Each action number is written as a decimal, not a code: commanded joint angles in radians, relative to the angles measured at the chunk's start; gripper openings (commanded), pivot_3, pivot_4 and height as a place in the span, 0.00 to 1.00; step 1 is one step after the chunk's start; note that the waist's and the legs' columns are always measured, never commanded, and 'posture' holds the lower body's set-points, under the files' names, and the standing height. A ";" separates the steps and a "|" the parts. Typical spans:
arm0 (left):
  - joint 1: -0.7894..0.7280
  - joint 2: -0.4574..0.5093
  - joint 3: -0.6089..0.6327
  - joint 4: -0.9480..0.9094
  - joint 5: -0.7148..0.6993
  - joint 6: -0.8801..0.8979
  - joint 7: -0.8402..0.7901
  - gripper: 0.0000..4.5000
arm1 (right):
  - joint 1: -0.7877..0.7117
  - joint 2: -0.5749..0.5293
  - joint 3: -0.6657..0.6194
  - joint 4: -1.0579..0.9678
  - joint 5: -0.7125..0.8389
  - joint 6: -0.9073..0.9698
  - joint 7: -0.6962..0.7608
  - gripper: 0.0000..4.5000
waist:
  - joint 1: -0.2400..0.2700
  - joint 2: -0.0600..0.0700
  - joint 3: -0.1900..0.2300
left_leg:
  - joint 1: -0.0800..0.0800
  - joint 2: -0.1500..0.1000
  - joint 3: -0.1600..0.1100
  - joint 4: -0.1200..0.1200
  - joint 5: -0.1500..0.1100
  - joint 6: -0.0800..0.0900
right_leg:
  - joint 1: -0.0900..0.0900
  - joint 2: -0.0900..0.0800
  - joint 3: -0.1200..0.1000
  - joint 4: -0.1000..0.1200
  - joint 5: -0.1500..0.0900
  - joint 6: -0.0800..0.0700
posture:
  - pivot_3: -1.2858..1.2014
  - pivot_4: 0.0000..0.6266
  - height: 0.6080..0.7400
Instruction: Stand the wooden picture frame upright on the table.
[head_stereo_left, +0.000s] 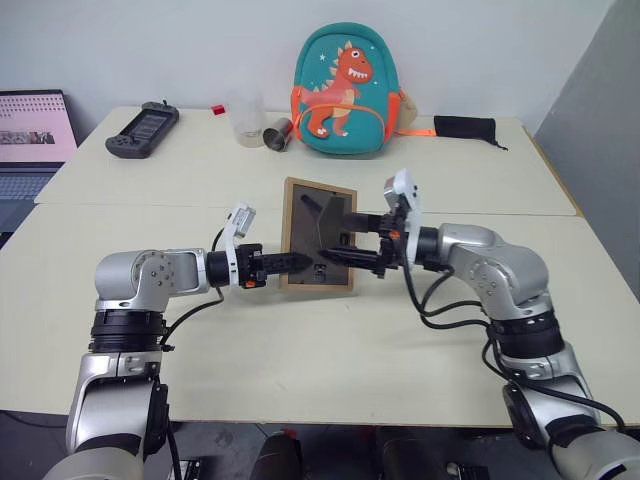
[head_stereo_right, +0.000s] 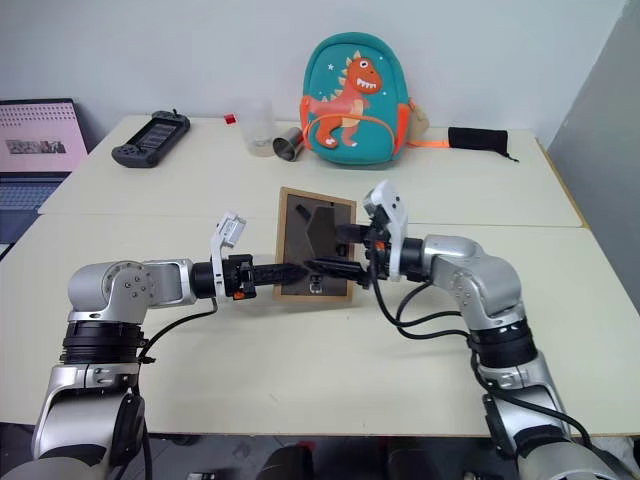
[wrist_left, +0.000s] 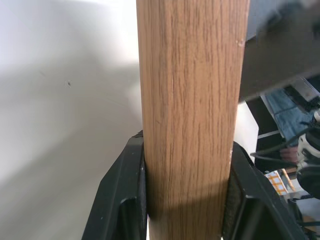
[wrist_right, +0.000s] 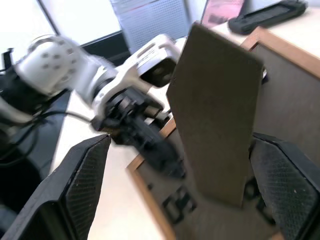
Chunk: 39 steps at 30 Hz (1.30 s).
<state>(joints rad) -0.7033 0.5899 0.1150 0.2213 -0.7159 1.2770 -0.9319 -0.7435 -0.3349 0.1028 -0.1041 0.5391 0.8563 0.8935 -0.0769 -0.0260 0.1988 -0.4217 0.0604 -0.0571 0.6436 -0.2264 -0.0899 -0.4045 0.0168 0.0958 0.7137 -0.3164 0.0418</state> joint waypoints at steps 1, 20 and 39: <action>-0.014 0.012 0.028 -0.048 -0.043 0.007 -0.015 0.33 | 0.014 -0.018 0.005 -0.071 0.051 0.017 0.030 0.99 | -0.003 0.000 0.000 | 0.000 0.000 0.000 0.000 0.000 0.000 | 0.000 0.000 0.000 0.000 0.000 0.000 | 0.52 0.24 1.00; 0.033 0.051 0.112 -0.078 -0.283 0.337 0.060 0.33 | 0.216 -0.335 0.035 0.312 -0.541 -1.321 0.034 0.99 | -0.006 -0.001 0.000 | 0.000 -0.001 0.001 0.001 0.000 0.000 | 0.000 0.000 0.001 -0.001 0.000 0.001 | 0.52 0.24 1.00; 0.093 0.048 0.111 -0.014 -0.924 0.330 0.573 0.33 | -0.077 -0.165 0.189 0.666 -1.394 -2.039 -0.907 0.84 | -0.004 -0.001 0.000 | 0.003 -0.001 0.001 0.001 0.003 -0.005 | 0.001 -0.002 0.002 0.003 0.000 0.000 | 0.52 0.24 1.00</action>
<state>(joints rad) -0.6158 0.6236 0.2039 0.2391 -1.5526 1.6102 -0.3993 -0.7908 -0.4872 0.2872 0.5564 -0.8476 -1.1709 0.0397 -0.0806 -0.0273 0.1991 -0.4183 0.0594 -0.0559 0.6449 -0.2231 -0.0953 -0.4030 0.0149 0.0983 0.7165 -0.3161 0.0417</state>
